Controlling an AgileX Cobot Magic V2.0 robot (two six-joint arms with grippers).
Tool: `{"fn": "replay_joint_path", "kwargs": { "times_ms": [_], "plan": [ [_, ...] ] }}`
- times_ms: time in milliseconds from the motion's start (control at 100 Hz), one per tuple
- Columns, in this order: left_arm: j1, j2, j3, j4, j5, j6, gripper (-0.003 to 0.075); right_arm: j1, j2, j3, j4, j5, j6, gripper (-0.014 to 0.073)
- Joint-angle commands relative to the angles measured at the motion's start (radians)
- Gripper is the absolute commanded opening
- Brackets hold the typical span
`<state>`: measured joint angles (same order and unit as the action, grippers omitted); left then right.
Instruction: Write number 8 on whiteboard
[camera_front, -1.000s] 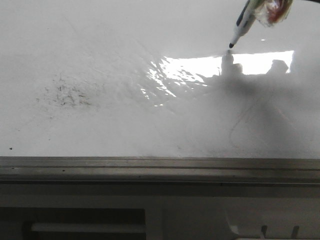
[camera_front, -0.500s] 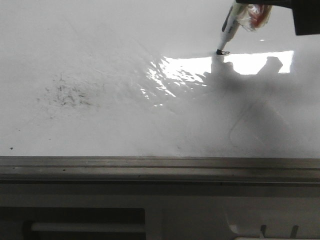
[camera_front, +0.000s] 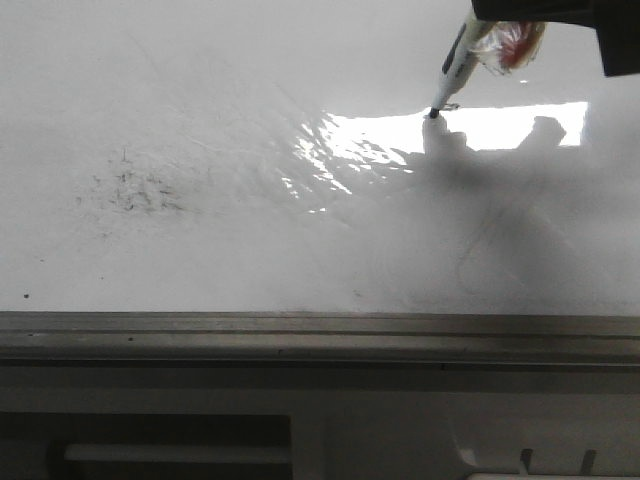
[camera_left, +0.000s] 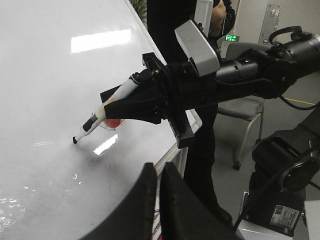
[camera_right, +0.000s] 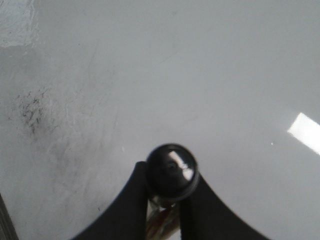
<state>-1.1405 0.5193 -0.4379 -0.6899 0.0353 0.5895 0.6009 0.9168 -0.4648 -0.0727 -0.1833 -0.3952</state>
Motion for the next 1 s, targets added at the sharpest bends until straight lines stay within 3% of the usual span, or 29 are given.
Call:
{"fn": "replay_joint_path", "kwargs": {
  "times_ms": [0, 480, 780, 990],
  "plan": [
    [-0.003, 0.01, -0.029, -0.008, -0.051, -0.007, -0.002, -0.01, 0.016, -0.004, 0.017, 0.175, 0.003, -0.0064],
    [-0.003, 0.01, -0.029, -0.008, -0.047, -0.007, -0.002, -0.014, -0.019, -0.004, 0.022, 0.276, 0.003, -0.0063],
    [-0.003, 0.01, -0.029, -0.008, -0.047, -0.007, -0.002, -0.138, -0.144, -0.004, 0.007, 0.419, 0.003, -0.006],
    [-0.003, 0.01, -0.029, -0.008, -0.047, -0.007, -0.002, -0.143, -0.195, -0.004, 0.024, 0.495, 0.003, -0.006]
  ]
}}
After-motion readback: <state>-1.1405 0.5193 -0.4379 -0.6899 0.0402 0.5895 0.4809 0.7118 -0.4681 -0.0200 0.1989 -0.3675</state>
